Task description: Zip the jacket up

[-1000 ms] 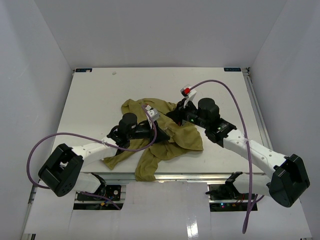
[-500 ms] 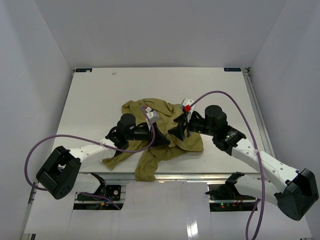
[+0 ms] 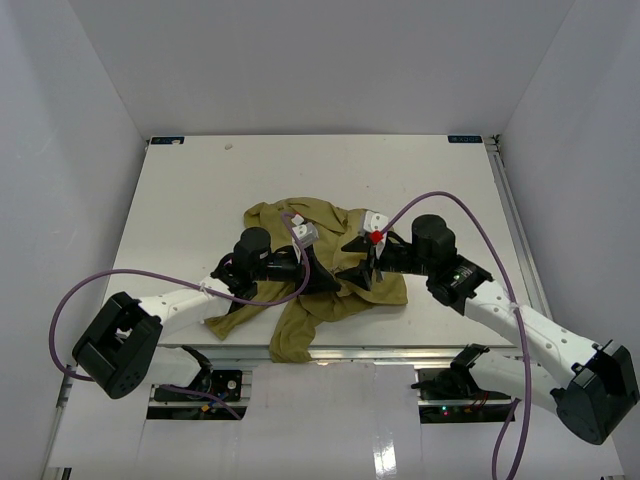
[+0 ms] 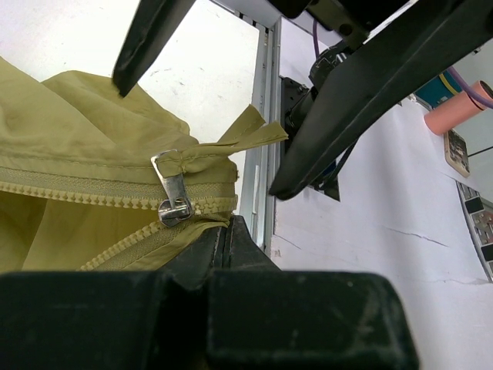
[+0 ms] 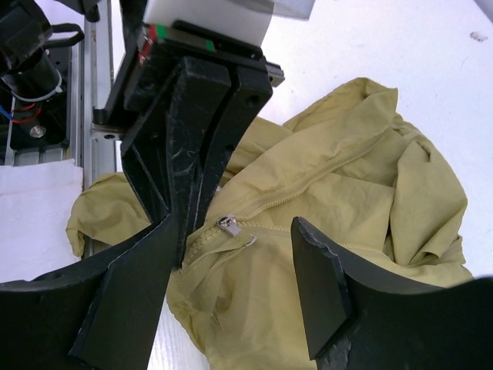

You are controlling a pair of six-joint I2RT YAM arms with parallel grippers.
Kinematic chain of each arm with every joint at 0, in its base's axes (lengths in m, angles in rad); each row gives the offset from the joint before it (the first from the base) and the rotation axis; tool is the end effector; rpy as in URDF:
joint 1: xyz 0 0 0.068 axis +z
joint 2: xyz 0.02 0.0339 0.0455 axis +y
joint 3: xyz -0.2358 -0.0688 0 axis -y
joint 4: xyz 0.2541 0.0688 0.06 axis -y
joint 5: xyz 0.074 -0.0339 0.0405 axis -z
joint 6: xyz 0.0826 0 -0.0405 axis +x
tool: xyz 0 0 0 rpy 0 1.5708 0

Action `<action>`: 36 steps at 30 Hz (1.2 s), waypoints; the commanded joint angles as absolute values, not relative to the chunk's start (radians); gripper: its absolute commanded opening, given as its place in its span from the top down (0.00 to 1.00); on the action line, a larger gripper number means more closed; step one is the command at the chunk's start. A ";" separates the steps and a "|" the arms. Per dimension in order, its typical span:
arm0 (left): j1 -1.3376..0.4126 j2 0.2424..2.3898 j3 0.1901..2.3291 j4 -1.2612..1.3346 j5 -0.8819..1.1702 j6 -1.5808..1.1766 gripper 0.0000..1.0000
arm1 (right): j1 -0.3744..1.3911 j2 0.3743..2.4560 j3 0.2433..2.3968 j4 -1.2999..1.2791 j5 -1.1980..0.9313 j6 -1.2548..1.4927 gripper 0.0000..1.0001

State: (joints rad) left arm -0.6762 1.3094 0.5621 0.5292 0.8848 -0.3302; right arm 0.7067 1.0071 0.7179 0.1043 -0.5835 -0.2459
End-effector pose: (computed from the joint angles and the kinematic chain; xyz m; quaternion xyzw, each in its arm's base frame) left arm 0.2014 -0.2436 0.1853 0.3853 0.6481 -0.5653 0.3346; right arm 0.1949 0.2263 0.2716 -0.5011 0.5706 0.3552 0.5451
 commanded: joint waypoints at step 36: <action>-0.678 1.278 0.542 0.565 0.888 -0.321 1.00 | 0.704 1.063 0.552 0.582 -0.504 -0.068 0.92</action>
